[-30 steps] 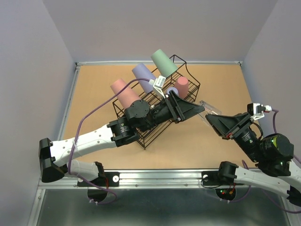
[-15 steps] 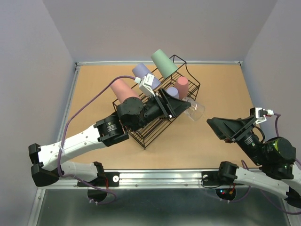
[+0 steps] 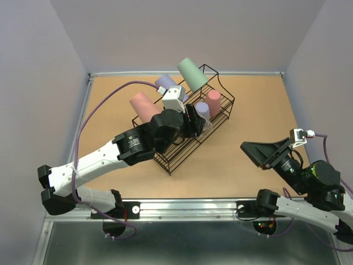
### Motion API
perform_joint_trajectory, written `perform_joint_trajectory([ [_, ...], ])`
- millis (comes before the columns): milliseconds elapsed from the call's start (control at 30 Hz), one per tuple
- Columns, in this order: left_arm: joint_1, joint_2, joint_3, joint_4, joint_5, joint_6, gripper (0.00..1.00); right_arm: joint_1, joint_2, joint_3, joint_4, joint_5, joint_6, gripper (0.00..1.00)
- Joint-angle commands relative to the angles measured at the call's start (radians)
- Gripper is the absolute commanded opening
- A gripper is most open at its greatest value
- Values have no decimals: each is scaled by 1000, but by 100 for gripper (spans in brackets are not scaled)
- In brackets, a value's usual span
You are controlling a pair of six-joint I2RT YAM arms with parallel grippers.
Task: Load the cups into the dish rack
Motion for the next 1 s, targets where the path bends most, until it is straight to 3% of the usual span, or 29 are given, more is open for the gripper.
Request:
perform_joint_trajectory([
  [0,2,37,-43,-33,-137,120,0,4,19,26,-13,13,4,73],
  [300,31,107,-52,-36,-223,184,0,6,-7,20,-37,36,9,73],
  [633,110,123,-91,-24,-192,214,0,6,-6,23,-57,49,6,73],
  [967,114,161,-143,-2,-189,203,0,4,-2,28,-80,50,8,73],
])
